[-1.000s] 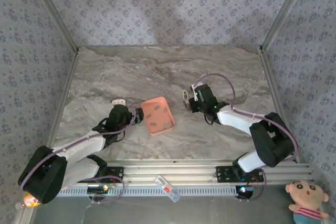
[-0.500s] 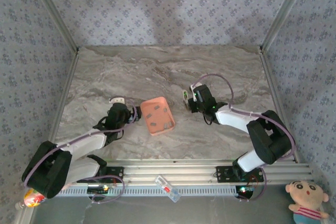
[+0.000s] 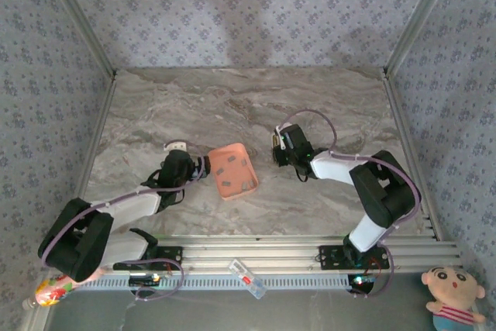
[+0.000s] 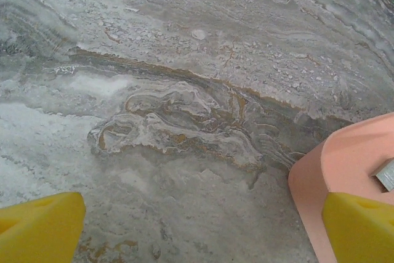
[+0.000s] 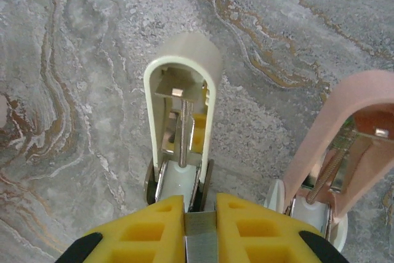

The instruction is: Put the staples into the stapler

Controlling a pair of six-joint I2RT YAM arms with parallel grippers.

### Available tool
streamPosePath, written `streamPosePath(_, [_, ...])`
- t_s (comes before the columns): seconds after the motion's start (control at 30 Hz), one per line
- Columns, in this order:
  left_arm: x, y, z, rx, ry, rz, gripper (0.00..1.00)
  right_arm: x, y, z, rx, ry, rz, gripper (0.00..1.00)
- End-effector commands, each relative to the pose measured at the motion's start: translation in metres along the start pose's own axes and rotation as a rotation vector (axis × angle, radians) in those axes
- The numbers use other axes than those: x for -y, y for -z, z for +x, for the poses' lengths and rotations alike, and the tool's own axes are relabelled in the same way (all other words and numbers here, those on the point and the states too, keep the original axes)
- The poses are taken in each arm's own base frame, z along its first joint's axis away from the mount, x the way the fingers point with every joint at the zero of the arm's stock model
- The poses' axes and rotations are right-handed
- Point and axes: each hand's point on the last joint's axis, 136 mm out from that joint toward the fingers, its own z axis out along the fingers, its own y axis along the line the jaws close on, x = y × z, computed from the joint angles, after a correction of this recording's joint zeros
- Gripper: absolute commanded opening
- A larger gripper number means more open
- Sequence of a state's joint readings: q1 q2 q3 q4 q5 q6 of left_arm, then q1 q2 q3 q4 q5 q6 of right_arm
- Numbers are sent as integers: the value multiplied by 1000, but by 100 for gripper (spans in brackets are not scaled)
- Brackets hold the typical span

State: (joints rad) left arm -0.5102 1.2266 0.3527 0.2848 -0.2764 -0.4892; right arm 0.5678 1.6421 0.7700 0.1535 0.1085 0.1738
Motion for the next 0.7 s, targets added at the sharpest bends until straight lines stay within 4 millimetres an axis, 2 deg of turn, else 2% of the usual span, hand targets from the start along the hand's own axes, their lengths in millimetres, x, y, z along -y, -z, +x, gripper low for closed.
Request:
streamPosePath(0.0, [6,-2,-13,29,6,18,98,-4,3,-19,45,11,-12,18])
streamPosePath(0.3, [11,-9,-11,13,10,35,98,-11,15,-26,63,-17,-23,18])
streamPosePath(0.67, [14,-13,-7,-5,9,51,98,-18,10,-17,48,-75,-42,18])
